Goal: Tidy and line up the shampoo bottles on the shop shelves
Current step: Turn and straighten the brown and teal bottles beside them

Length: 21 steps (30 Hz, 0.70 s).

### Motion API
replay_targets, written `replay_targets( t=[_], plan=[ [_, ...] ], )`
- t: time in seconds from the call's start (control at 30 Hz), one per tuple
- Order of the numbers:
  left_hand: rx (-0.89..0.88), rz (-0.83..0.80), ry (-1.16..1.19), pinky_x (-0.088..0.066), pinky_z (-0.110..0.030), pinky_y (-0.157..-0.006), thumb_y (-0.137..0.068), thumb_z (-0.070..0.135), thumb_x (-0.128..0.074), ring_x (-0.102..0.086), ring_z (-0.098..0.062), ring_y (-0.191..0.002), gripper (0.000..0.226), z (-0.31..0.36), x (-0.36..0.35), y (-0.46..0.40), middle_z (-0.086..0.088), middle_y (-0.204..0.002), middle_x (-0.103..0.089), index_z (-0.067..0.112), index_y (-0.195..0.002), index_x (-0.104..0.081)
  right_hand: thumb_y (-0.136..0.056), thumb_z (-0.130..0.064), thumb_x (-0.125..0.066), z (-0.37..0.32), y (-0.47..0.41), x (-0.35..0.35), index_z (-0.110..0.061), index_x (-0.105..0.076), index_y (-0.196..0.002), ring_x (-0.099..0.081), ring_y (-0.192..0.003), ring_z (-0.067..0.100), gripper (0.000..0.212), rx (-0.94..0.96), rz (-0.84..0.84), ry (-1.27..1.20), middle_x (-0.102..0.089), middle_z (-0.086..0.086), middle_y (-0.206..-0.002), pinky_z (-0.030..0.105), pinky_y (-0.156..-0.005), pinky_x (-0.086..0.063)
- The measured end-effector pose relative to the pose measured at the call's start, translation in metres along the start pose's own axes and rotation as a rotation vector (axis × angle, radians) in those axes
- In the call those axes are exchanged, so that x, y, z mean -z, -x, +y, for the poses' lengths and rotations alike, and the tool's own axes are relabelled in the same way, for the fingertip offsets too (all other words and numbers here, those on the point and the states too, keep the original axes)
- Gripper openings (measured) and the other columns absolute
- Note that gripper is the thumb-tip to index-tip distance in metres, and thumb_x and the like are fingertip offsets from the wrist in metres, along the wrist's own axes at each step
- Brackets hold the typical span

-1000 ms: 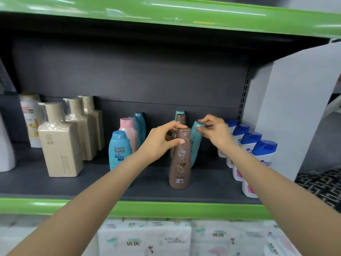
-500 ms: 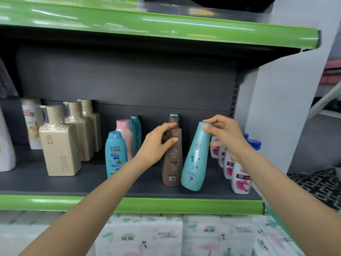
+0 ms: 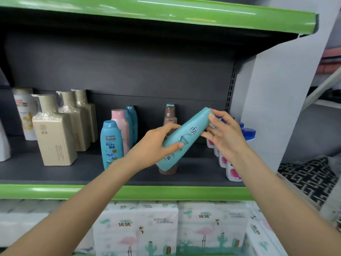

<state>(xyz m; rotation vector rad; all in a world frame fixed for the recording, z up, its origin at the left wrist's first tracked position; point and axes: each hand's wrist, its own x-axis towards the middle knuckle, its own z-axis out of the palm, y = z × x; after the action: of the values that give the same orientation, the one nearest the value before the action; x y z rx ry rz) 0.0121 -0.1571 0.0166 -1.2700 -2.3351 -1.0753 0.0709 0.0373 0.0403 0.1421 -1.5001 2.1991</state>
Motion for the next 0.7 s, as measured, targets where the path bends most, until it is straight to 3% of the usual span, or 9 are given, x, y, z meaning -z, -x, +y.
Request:
replay_targets(
  t=[0.17, 0.33, 0.47, 0.6, 0.7],
  plan=[
    [0.045, -0.052, 0.100, -0.050, -0.012, -0.073, -0.081, 0.031, -0.070, -0.061, 0.001, -0.089, 0.051, -0.002, 0.009, 0.012, 0.016, -0.097, -0.063, 0.036, -0.126, -0.048, -0.092, -0.004, -0.052, 0.007, 0.007, 0.000, -0.006, -0.060, -0.104, -0.069, -0.093, 0.023, 0.014, -0.014, -0.060, -0.047, -0.063, 0.016, -0.108, 0.033, -0.071, -0.058],
    [0.021, 0.038, -0.036, -0.046, -0.008, -0.072, -0.080, 0.033, -0.072, -0.059, 0.008, -0.087, 0.052, -0.007, 0.003, 0.022, 0.028, -0.089, -0.058, 0.036, -0.126, -0.049, -0.088, -0.005, -0.060, 0.008, 0.015, 0.002, -0.007, -0.062, -0.104, -0.067, -0.101, 0.028, 0.016, 0.032, -0.050, 0.138, -0.067, 0.016, -0.106, 0.037, -0.082, -0.057],
    [-0.010, 0.096, -0.264, -0.052, -0.035, -0.075, -0.079, 0.047, -0.067, -0.059, -0.008, -0.090, 0.056, -0.009, 0.001, 0.023, 0.014, -0.100, -0.061, 0.044, -0.129, -0.042, -0.081, -0.004, -0.068, 0.015, 0.023, -0.004, -0.009, -0.055, -0.100, -0.067, -0.079, 0.010, 0.023, 0.100, 0.005, 0.270, -0.065, 0.010, -0.093, 0.040, -0.083, -0.057],
    [-0.050, 0.090, -0.294, -0.053, -0.036, -0.074, -0.079, 0.050, -0.064, -0.058, -0.008, -0.092, 0.059, -0.009, -0.001, 0.023, 0.011, -0.107, -0.062, 0.048, -0.131, -0.037, -0.082, 0.000, -0.067, 0.020, 0.025, -0.011, -0.013, -0.051, -0.092, -0.068, -0.082, 0.012, 0.023, 0.156, 0.095, 0.206, -0.062, 0.006, -0.086, 0.040, -0.078, -0.058],
    [-0.053, 0.057, -0.216, -0.052, -0.033, -0.081, -0.078, 0.048, -0.066, -0.058, -0.005, -0.099, 0.059, -0.012, 0.000, 0.021, 0.016, -0.115, -0.060, 0.049, -0.130, -0.037, -0.083, -0.002, -0.066, 0.021, 0.024, -0.009, -0.013, -0.051, -0.089, -0.067, -0.081, 0.012, 0.019, 0.140, 0.124, 0.150, -0.061, 0.014, -0.093, 0.040, -0.076, -0.059]
  ],
)
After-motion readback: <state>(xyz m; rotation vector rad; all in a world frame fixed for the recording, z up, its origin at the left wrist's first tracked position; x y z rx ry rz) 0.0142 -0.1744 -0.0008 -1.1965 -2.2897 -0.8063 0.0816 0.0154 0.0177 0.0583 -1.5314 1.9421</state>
